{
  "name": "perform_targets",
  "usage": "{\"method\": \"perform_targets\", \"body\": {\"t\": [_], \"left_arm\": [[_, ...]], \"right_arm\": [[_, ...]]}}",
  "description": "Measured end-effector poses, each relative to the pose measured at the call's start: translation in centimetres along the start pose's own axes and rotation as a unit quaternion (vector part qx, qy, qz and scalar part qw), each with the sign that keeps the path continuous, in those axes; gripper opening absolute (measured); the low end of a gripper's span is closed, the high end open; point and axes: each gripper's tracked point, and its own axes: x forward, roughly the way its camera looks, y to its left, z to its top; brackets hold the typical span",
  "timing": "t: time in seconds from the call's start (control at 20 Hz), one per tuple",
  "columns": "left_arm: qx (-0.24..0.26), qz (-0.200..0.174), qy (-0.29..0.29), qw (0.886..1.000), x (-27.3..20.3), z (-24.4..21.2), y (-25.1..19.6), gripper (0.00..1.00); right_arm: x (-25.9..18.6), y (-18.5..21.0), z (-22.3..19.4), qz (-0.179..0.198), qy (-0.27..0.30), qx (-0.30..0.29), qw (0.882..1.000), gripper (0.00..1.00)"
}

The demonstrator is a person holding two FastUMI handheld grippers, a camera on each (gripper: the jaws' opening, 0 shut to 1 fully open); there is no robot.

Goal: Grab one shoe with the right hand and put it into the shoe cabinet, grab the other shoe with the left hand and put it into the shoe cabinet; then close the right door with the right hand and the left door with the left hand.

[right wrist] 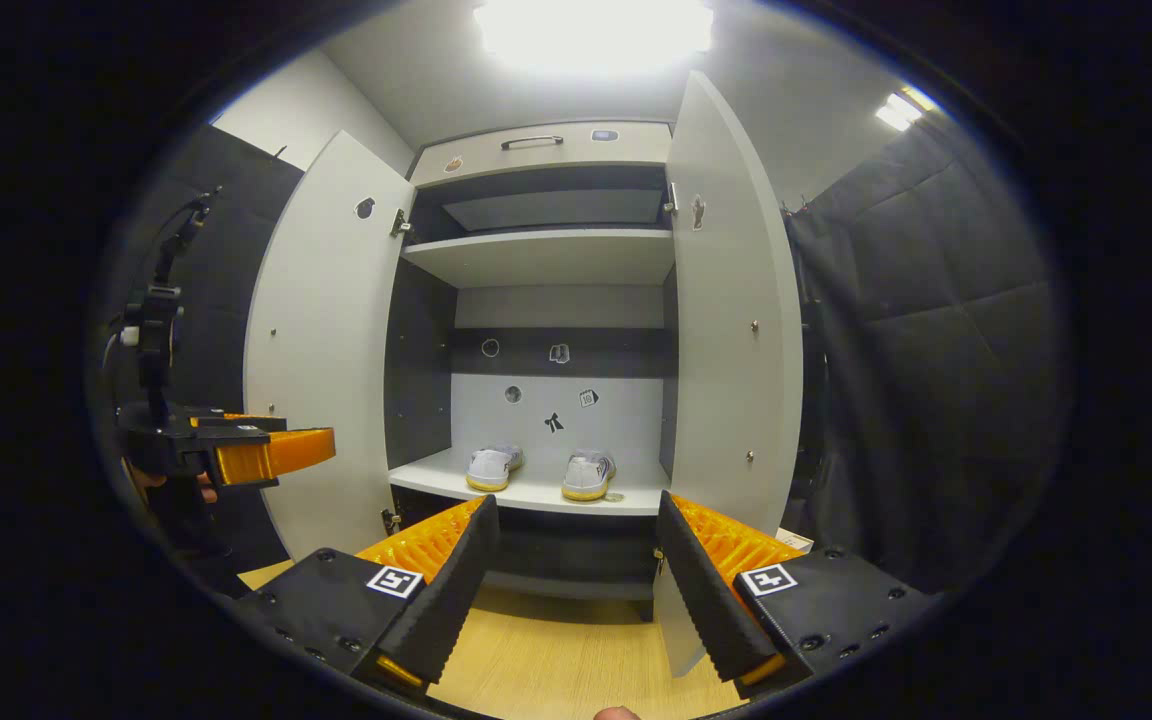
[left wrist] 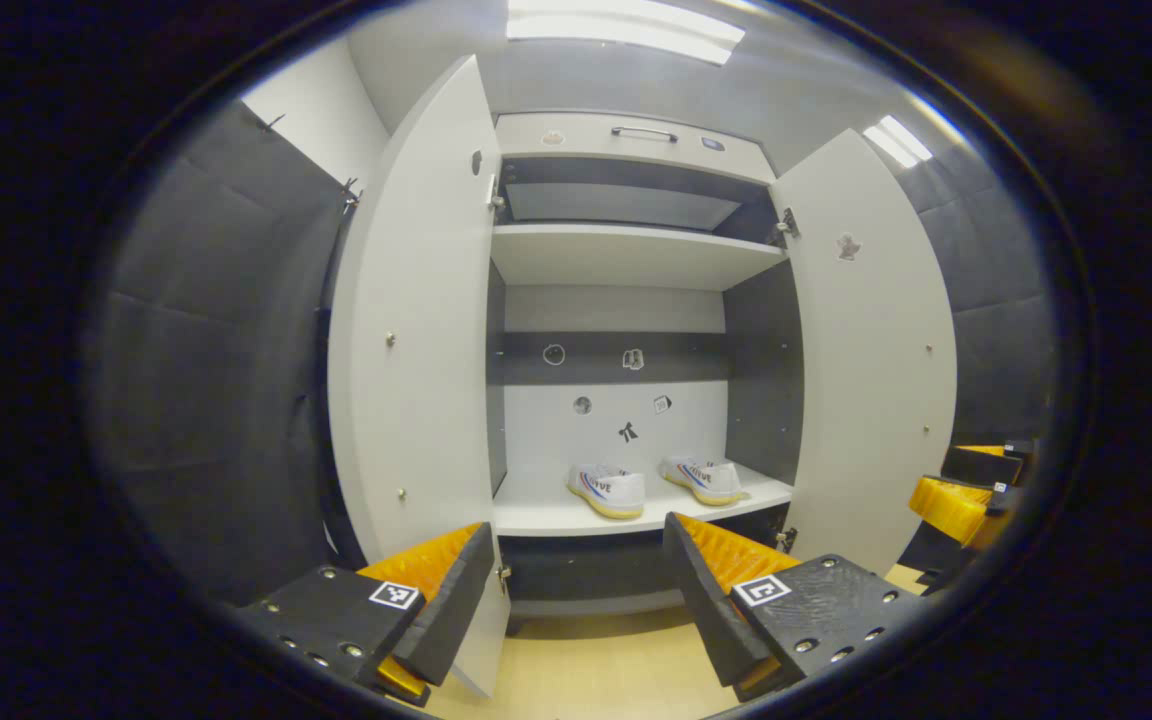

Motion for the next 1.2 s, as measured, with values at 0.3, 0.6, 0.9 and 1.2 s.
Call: {"method": "perform_targets", "body": {"t": [0.3,0.6,0.9,1.2], "left_arm": [[-0.007,0.018,0.007,1.000,-3.3,-0.6,2.2,0.98],[-0.003,0.042,0.007,0.999,-4.4,-0.4,4.7,0.97],[-0.017,0.067,0.006,0.998,-4.8,0.1,6.7,0.97],[-0.009,0.087,0.002,0.996,-5.3,0.7,7.9,0.97]], "right_arm": [[-0.4,-3.9,-0.2,-0.033,0.008,0.007,0.999,0.99],[-0.8,-9.4,0.8,-0.081,0.012,0.007,0.997,0.95],[-0.9,-16.6,1.9,-0.172,0.005,0.007,0.985,0.99],[-0.1,-22.1,1.6,-0.268,0.002,0.023,0.963,0.98]]}}
